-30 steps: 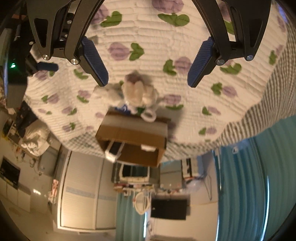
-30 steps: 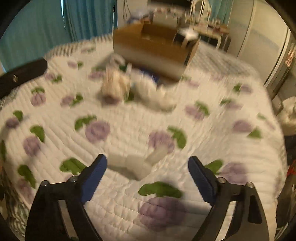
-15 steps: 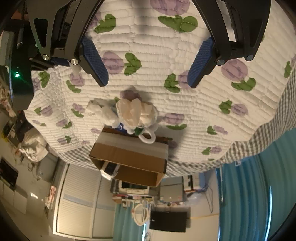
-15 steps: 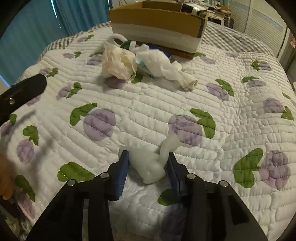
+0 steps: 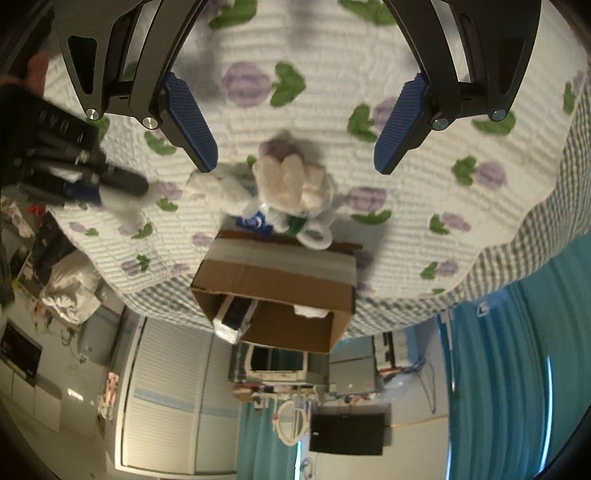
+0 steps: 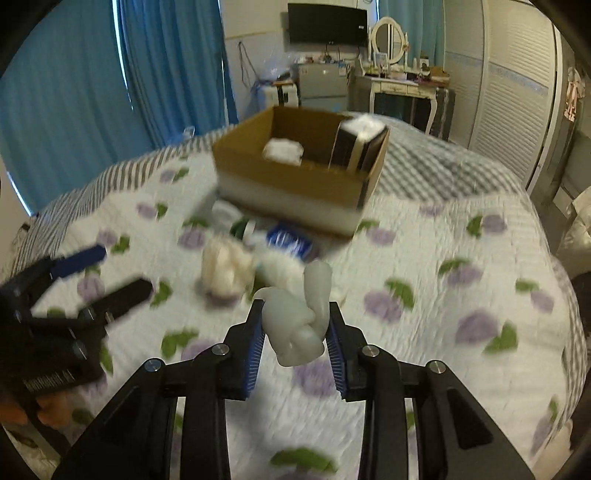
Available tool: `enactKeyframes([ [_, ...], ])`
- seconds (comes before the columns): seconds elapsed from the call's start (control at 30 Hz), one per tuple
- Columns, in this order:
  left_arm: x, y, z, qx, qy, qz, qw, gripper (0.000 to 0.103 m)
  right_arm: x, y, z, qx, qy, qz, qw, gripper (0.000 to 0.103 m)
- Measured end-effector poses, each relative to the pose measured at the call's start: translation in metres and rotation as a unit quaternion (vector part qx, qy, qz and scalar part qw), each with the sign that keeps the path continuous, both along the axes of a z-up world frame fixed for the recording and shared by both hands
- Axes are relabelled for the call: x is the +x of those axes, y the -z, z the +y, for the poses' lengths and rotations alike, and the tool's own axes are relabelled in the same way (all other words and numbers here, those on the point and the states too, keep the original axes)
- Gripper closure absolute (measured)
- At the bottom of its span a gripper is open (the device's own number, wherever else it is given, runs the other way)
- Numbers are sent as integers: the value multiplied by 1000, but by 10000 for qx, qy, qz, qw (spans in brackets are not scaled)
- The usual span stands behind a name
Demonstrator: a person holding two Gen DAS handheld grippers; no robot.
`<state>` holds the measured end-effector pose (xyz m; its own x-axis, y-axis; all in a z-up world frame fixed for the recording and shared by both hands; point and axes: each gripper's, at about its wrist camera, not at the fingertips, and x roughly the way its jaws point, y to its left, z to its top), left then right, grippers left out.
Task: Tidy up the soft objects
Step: 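Grasp the white crumpled cloth with the right tool, then grasp the lace-trimmed beige cloth with the left tool while the right tool holds its cloth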
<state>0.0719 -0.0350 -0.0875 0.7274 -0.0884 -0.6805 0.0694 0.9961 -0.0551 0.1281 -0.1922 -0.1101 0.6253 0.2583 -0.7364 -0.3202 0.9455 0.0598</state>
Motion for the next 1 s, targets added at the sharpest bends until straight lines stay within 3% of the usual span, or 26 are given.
enactKeyframes([
  [0.23,54,41,-19,26,7,319,9995,18,47,10,2,-47,-19,-2,10000,72],
  [0.4,84,77,-20,-26,-32,824,9966,41,62,39,1,45,-19,287,9996,72],
  [0.53,92,91,-17,-157,25,1015,9947,66,64,43,-3,139,22,352,9993,71],
  [0.63,85,86,-13,-326,63,946,9950,80,62,42,-5,172,35,310,9994,71],
  [0.83,55,52,-12,-186,225,597,9978,81,50,34,-8,186,89,216,9996,71],
  [1.0,30,9,-11,-230,311,226,9990,81,29,4,-10,258,82,-31,9996,71],
])
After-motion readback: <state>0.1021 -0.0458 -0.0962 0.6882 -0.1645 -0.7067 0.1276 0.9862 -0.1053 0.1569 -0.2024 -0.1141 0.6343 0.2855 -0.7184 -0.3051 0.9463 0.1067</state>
